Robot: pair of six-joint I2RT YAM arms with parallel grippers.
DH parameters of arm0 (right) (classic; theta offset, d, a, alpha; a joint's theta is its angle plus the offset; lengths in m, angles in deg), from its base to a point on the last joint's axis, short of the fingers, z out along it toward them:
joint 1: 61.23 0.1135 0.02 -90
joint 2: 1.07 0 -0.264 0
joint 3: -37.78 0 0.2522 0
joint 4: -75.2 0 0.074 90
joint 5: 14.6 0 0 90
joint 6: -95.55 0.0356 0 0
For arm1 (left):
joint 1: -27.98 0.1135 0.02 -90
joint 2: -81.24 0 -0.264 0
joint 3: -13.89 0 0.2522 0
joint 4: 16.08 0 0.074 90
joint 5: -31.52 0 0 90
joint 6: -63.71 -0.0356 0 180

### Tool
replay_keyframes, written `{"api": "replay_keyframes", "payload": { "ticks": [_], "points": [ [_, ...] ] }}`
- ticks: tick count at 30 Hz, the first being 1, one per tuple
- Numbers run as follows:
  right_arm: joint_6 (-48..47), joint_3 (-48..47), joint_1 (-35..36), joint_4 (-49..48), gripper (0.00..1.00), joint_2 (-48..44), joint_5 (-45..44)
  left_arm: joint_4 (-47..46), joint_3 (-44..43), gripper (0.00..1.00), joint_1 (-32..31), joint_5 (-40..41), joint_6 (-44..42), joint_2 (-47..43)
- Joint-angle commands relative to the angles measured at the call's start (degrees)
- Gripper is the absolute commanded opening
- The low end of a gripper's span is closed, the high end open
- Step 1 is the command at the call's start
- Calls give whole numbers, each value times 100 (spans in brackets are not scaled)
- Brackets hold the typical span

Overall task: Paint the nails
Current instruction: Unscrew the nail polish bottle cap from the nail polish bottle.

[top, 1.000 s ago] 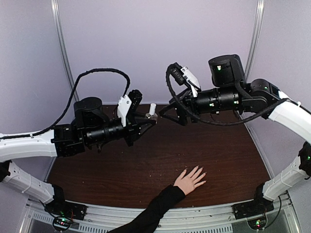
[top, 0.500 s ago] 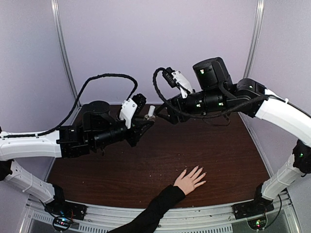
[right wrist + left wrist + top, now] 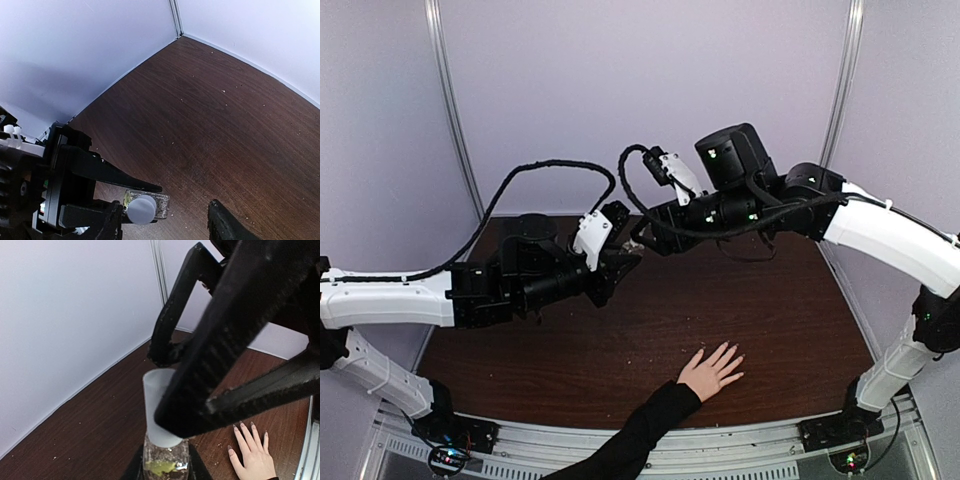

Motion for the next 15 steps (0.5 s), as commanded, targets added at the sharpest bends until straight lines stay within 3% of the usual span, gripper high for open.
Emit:
{"api": "replay_keyframes", "payload": {
  "ticks": [1,15],
  "points": [
    [192,-139,-12,-111,55,47,-107,-396,-132,0,-32,72,-101,57],
    [206,-42,-14,-314,16,69,353,-603,-26,0,-39,65,32,-69]
  ]
}}
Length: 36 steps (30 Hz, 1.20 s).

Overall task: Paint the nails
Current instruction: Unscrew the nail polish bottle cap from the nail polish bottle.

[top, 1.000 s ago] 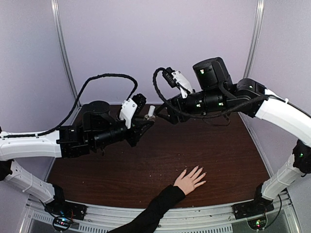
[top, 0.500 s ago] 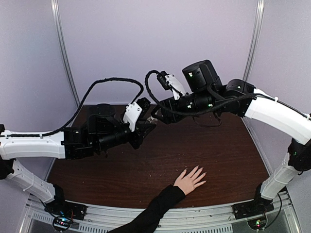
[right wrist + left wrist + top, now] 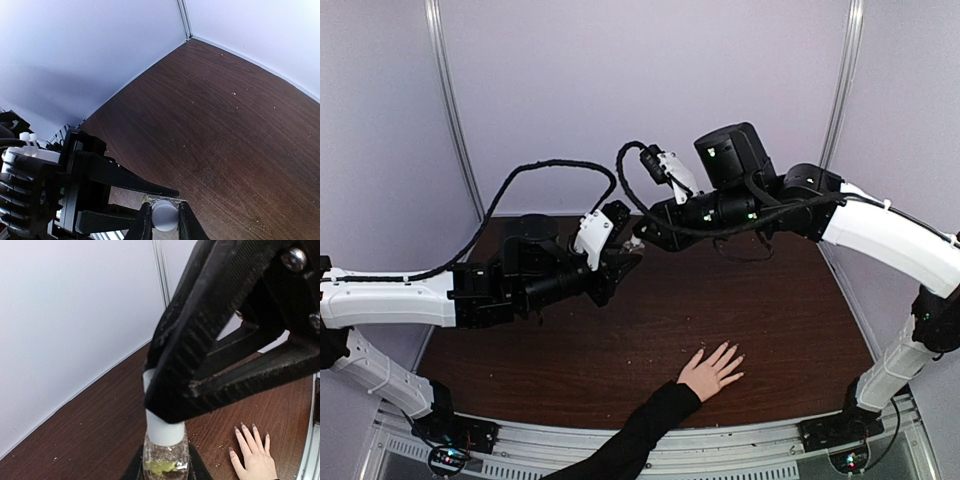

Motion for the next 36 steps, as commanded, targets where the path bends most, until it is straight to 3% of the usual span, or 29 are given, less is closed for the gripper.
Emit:
{"api": "replay_keyframes", "payload": {
  "ticks": [1,9,21,31,36],
  "points": [
    [-22,-35,-17,-142,14,28,142,-524,-26,0,-32,-24,69,-125],
    [-452,93,-29,-267,0,-204,365,-702,96,0,-8,-765,262,-376],
    [-1679,245,-22,-318,0,-633,1535,-1092,80,0,48,-3638,531,-471],
    [-2370,471,-19,-566,0,-1033,2763,-1350,-189,0,53,-5482,691,-275],
    [-2626,638,-10,-775,0,-1179,3443,-1492,-307,0,48,-5985,823,-133]
  ]
}}
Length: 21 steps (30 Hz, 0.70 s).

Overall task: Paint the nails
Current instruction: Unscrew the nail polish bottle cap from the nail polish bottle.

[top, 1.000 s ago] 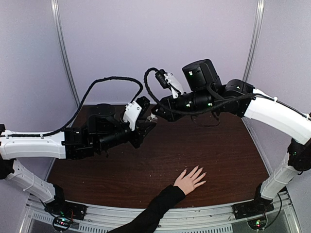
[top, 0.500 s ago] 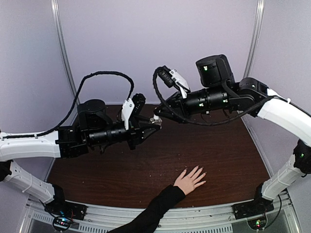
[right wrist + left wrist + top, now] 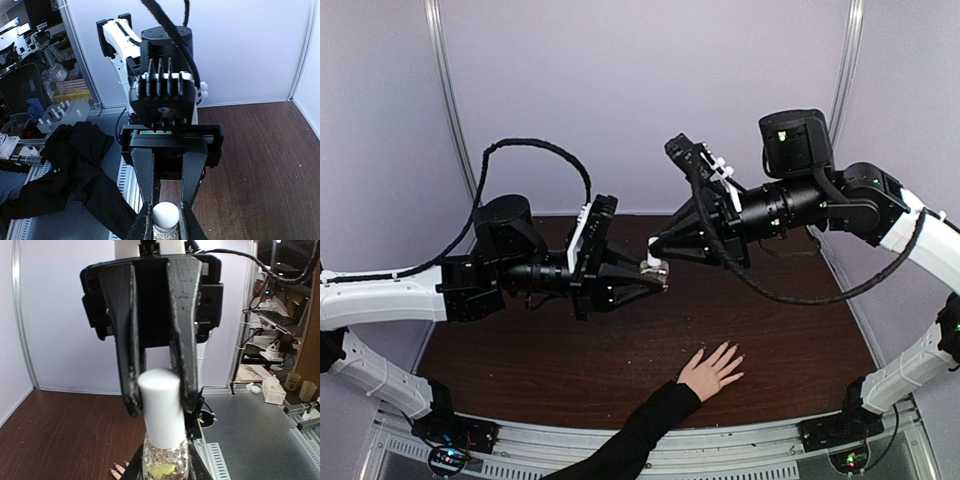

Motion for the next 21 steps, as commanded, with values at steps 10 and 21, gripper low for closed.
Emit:
{"api": "replay_keyframes", "payload": {
  "ticks": [10,21],
  "points": [
    [-588,261,-24,-601,16,-162,864,-758,-303,0,-157,-1563,177,107],
    [-145,253,-42,-549,92,-430,-184,1039,-198,0,-158,996,-952,-605]
  ]
}}
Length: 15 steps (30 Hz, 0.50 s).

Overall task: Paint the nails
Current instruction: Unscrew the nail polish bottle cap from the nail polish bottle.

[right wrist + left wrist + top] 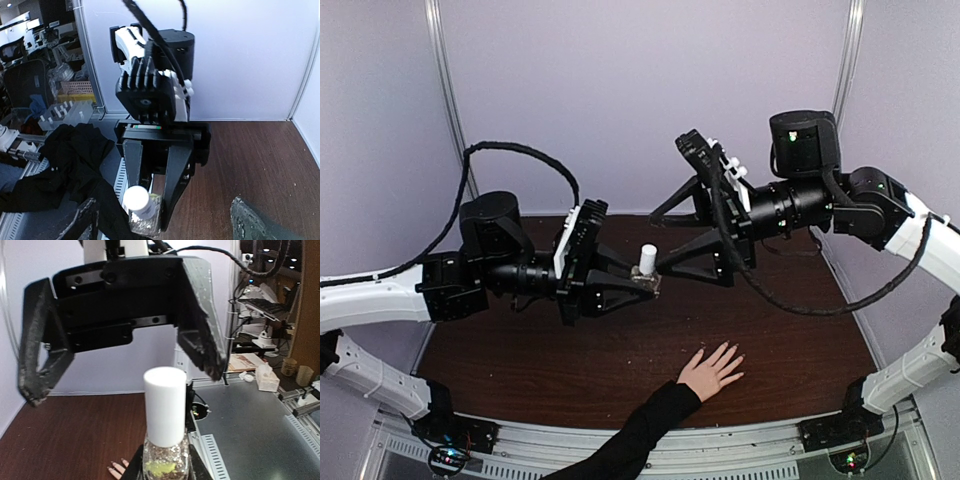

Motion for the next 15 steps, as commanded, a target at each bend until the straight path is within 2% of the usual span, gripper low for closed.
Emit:
{"api": "replay_keyframes", "payload": {
  "ticks": [1,4,7,10,15],
  "points": [
    [274,-40,-35,-71,93,-250,-885,494,-46,0,-10,1394,-513,-361],
    [574,-289,-36,217,94,-147,-1725,655,-81,0,-6,1940,-638,-280],
    [997,-620,-38,602,88,39,-2485,704,-112,0,-4,2514,-646,-179],
    [1304,-825,-34,866,84,190,-2725,668,-101,0,-6,3042,-606,-130],
    [1643,-946,-29,1119,75,394,-2992,550,-68,0,-4,3458,-594,-60]
  ]
}}
